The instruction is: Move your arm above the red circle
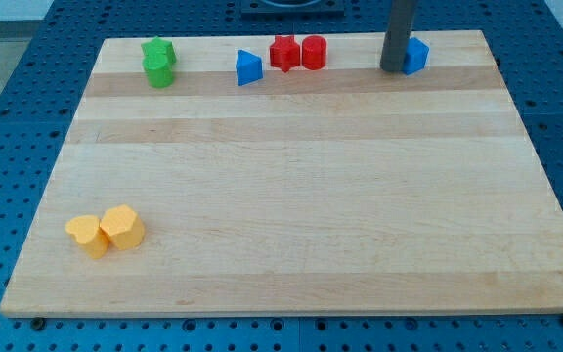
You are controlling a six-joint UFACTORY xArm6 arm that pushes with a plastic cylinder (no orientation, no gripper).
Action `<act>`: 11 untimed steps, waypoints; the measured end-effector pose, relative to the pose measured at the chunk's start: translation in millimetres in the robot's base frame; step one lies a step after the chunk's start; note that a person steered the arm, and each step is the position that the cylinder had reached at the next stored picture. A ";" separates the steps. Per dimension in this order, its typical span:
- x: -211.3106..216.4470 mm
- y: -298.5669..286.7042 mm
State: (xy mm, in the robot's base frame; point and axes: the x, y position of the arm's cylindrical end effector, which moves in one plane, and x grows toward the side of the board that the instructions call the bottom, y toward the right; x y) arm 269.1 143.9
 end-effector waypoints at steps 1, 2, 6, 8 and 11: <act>6.9 -17.5; 12.3 -50.7; -16.8 -37.4; -64.1 -31.4; -76.8 -119.5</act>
